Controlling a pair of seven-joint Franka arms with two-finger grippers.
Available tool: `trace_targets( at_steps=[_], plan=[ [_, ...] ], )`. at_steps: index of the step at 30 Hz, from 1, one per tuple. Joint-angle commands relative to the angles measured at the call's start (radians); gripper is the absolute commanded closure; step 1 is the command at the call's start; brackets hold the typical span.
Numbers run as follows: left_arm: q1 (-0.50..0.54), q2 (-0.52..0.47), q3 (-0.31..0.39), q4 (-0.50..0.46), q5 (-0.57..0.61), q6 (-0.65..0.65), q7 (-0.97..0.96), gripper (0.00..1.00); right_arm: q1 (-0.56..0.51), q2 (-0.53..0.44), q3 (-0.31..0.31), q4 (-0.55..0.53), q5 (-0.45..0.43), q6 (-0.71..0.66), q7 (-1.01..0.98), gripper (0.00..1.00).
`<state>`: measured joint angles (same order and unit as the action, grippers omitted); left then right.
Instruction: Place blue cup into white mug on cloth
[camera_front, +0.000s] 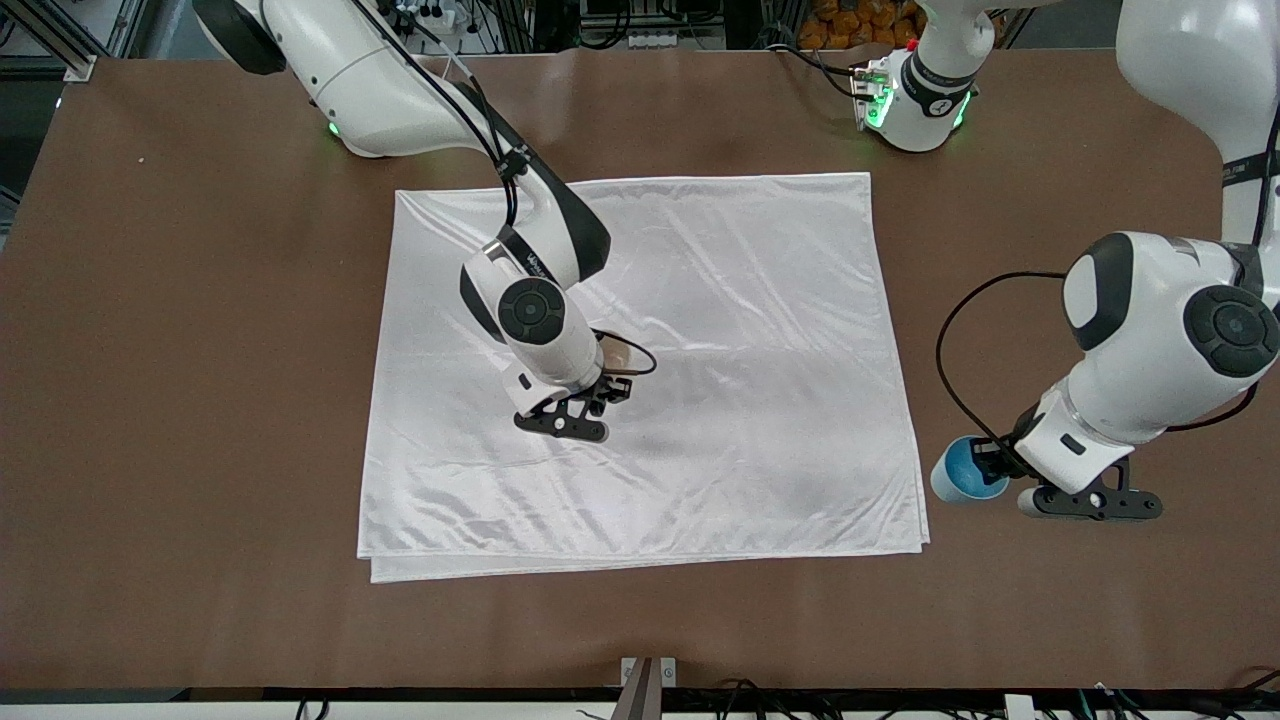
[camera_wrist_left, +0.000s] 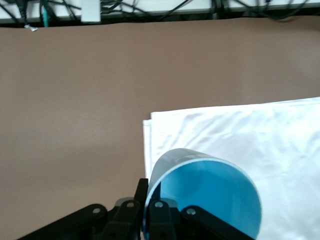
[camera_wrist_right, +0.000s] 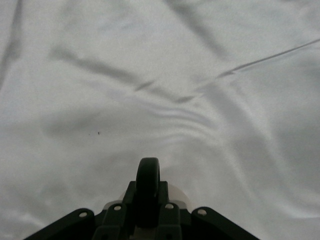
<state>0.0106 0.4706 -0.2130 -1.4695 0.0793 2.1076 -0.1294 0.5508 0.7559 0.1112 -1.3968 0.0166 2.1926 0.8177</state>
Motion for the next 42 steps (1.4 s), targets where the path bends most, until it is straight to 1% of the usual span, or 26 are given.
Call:
trace_targets(
  at_steps=[1,11,12,17,19,21,22,28,31,39,42],
  plan=[
    [0.0,-0.043,-0.037,-0.015,0.019,-0.035,-0.039,1.0,0.029,0.036,-0.011,0.039,0.0,0.019,0.035,1.0],
    [0.0,-0.067,-0.071,-0.014,0.019,-0.058,-0.047,1.0,0.051,0.071,-0.013,0.041,-0.017,0.061,0.077,1.0],
    [0.002,-0.07,-0.072,-0.014,0.019,-0.061,-0.047,1.0,0.051,0.071,-0.013,0.041,-0.018,0.061,0.077,0.91],
    [0.0,-0.076,-0.08,-0.011,0.017,-0.078,-0.047,1.0,0.052,0.071,-0.015,0.039,-0.032,0.059,0.077,0.29],
    [0.0,-0.081,-0.086,-0.011,0.014,-0.086,-0.049,1.0,0.054,0.071,-0.016,0.039,-0.062,0.058,0.077,0.0],
    [0.0,-0.082,-0.089,-0.008,0.011,-0.092,-0.049,1.0,0.055,0.071,-0.016,0.039,-0.096,0.055,0.077,0.0],
    [-0.001,-0.084,-0.089,-0.005,0.008,-0.092,-0.049,1.0,0.055,0.071,-0.015,0.039,-0.099,0.055,0.077,0.0],
    [-0.006,-0.09,-0.108,0.001,-0.003,-0.11,-0.101,1.0,0.043,0.06,-0.015,0.039,-0.096,0.045,0.077,0.0],
    [-0.037,-0.101,-0.106,0.001,-0.003,-0.112,-0.108,1.0,0.035,0.053,-0.015,0.041,-0.096,0.044,0.075,0.0],
    [-0.063,-0.11,-0.109,0.001,-0.027,-0.143,-0.148,1.0,-0.023,0.042,-0.018,0.044,-0.11,0.022,0.057,0.0],
    [-0.083,-0.11,-0.109,0.001,-0.047,-0.143,-0.168,1.0,-0.061,0.042,-0.016,0.044,-0.104,0.021,0.008,0.0]
  ],
)
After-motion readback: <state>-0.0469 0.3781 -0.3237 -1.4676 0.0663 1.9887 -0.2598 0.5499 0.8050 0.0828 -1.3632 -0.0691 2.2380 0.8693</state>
